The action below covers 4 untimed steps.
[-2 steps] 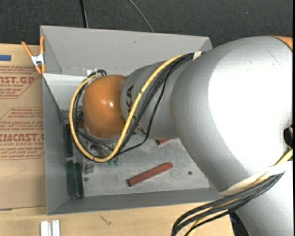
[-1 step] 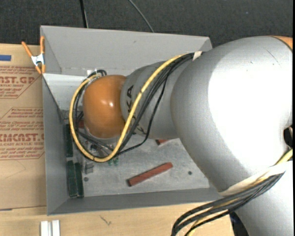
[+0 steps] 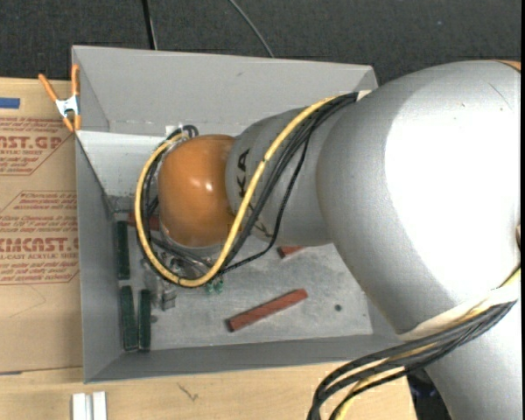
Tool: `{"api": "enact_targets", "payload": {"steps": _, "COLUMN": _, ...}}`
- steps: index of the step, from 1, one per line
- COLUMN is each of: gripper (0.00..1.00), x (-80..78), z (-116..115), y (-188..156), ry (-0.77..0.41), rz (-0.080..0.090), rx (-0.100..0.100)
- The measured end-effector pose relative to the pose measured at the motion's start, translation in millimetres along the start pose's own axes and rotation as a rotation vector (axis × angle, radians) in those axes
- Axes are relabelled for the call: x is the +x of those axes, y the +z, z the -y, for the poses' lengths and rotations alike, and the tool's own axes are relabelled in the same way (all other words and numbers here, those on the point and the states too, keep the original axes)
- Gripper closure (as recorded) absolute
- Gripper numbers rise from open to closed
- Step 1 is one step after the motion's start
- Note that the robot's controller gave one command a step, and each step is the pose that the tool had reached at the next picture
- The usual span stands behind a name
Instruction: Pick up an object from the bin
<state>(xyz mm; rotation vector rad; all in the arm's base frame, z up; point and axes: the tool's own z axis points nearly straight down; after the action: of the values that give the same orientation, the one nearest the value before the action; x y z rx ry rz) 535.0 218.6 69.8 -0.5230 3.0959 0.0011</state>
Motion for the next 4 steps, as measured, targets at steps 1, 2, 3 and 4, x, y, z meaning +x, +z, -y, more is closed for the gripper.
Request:
{"api": "enact_targets", "payload": {"steps": 1, "gripper": 0.0, "x": 12.7, "z": -7.5, "y": -138.9, "ry": 0.04, "rz": -0.004, "rx": 0.0}}
{"api": "enact_targets", "payload": {"steps": 2, "gripper": 0.0, "x": 13.2, "z": -10.3, "y": -161.7, "ry": 0.049, "rz": 0.004, "rx": -0.001}}
{"api": "enact_targets", "payload": {"steps": 3, "gripper": 0.0, "x": 20.8, "z": -14.6, "y": -119.1, "ry": -0.03, "rz": 0.005, "rx": 0.0}}
{"api": "enact_targets", "payload": {"steps": 4, "gripper": 0.0, "x": 31.4, "z": -20.4, "y": -43.9, "ry": -0.214, "rz": 0.003, "rx": 0.0}}
